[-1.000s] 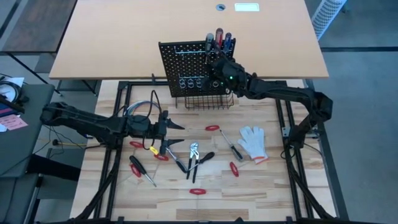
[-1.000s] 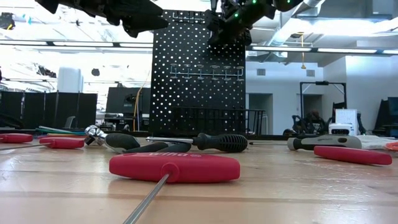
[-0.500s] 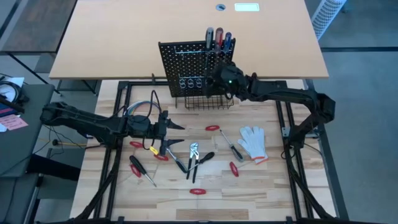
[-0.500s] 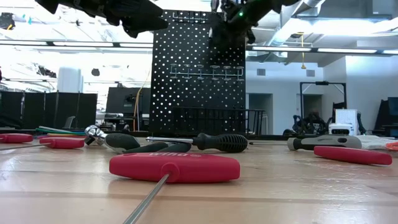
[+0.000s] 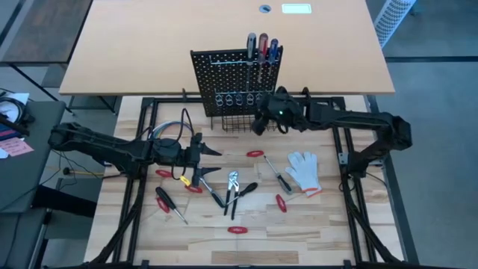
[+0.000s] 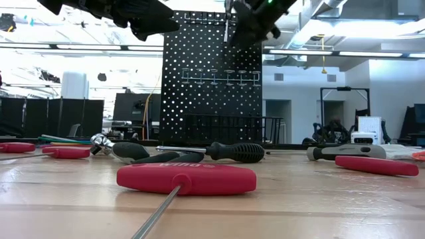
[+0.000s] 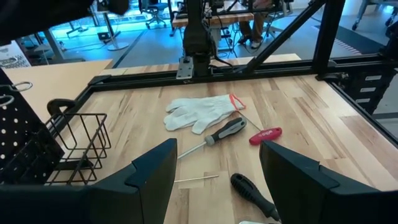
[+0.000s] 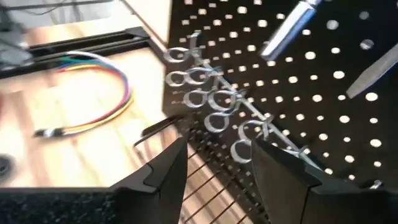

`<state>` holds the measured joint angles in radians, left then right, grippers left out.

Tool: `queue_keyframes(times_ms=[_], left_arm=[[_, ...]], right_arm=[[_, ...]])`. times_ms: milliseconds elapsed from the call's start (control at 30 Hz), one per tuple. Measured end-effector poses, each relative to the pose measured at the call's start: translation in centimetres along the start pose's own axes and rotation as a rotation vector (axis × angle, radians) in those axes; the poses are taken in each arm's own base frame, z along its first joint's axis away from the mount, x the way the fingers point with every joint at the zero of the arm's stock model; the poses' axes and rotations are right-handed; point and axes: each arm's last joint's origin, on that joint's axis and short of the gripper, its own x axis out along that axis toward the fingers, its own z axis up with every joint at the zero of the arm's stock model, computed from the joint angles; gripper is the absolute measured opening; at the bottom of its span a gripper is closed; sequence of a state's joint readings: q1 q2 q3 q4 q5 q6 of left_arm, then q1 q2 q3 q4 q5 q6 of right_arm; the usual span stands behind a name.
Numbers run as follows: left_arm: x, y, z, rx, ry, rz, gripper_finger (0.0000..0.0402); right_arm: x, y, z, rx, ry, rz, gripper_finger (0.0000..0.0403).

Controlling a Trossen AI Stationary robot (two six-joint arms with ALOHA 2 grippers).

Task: Hang tools onto peg board
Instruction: Adjust the gray bit driver handle

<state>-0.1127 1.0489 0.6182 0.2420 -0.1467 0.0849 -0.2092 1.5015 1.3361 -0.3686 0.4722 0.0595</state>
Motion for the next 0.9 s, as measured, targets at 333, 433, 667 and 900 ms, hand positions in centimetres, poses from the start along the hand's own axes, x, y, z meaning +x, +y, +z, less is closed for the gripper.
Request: queue_keyframes(times_ms=[333, 433, 667, 900], left_arm=[[0.0, 0.0, 0.2, 0.001, -0.018, 0.002, 0.0223], [0.0, 0.0, 0.2, -0.002, -0.017, 0.002, 0.0223], [0.0, 0.0, 0.0, 0.000, -0.001, 0.000, 0.0223], [0.0, 0.0, -0.1, -0.005, 0.008, -0.001, 0.0223]], right_arm=[[0.0, 1.3, 2.3, -0.079, -0.249, 0.106, 0.0106], [1.5, -0.3, 2.7, -0.038, -0.290, 0.040, 0.0055], [3.8, -4.6, 2.3, 0.067, -0.242, -0.078, 0.0012], [5.8, -5.2, 1.4, 0.061, -0.203, -0.062, 0.0005]])
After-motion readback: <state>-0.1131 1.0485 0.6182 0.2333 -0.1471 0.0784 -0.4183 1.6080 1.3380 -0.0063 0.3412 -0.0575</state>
